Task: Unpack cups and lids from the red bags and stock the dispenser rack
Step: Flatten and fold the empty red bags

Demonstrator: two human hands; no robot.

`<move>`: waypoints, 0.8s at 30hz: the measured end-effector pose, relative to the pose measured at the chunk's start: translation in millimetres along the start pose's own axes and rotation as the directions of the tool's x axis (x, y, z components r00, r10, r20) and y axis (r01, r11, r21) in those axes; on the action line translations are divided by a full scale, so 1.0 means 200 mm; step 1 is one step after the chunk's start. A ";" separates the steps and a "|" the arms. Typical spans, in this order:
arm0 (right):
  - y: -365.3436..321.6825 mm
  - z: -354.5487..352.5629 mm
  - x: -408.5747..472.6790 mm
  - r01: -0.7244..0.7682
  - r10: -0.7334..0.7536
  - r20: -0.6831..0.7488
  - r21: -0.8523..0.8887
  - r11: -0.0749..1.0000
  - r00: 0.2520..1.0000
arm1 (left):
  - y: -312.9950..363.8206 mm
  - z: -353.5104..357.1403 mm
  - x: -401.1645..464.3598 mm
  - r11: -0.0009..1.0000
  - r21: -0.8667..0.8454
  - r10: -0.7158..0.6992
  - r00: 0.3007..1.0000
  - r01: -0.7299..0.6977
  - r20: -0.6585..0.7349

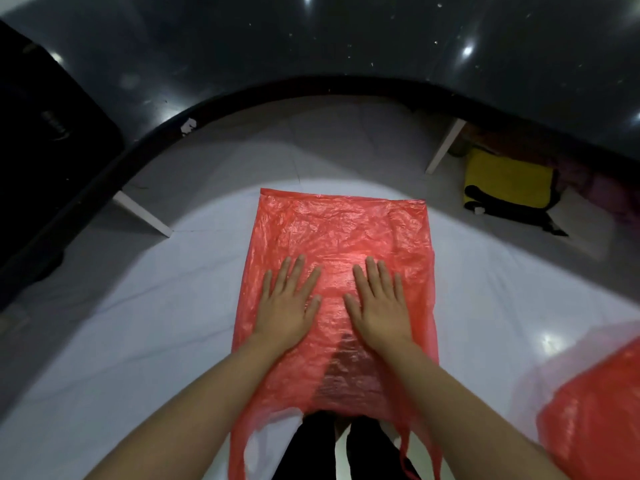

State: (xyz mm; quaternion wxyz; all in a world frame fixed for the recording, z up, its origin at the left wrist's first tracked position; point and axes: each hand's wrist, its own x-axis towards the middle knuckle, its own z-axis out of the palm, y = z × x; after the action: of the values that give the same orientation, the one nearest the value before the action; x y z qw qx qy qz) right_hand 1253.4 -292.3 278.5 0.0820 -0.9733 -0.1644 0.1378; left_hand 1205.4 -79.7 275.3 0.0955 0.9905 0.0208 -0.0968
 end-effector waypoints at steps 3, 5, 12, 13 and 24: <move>0.19 -0.01 -0.05 -0.034 0.033 -0.048 -0.023 0.999 0.998 | -0.12 0.02 -0.04 0.999 0.034 -0.006 0.998 0.008 -0.062; 0.31 -0.03 -0.08 -0.075 0.073 -0.067 -0.022 0.997 0.995 | -0.17 0.03 -0.06 0.999 0.054 -0.002 0.996 0.007 -0.091; 0.49 -0.09 -0.14 -0.108 0.108 -0.018 -0.006 0.994 0.994 | -0.28 -0.01 -0.08 0.999 0.052 -0.012 0.999 0.013 -0.031; 0.47 -0.11 -0.14 -0.112 0.112 -0.011 0.017 0.994 0.994 | -0.27 -0.02 -0.09 0.999 0.032 -0.021 1.000 0.021 -0.007; 0.39 -0.27 -0.17 -0.295 0.393 -0.113 0.486 0.823 0.913 | -0.30 -0.23 -0.26 0.810 -0.411 -0.485 0.872 0.418 -0.069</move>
State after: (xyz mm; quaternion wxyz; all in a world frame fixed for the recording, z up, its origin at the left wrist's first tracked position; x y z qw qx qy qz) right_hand 1262.2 -383.3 321.9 0.2997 -0.9484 0.0614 0.0829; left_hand 1159.4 -12.5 318.5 0.2591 0.9231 0.2830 -0.0257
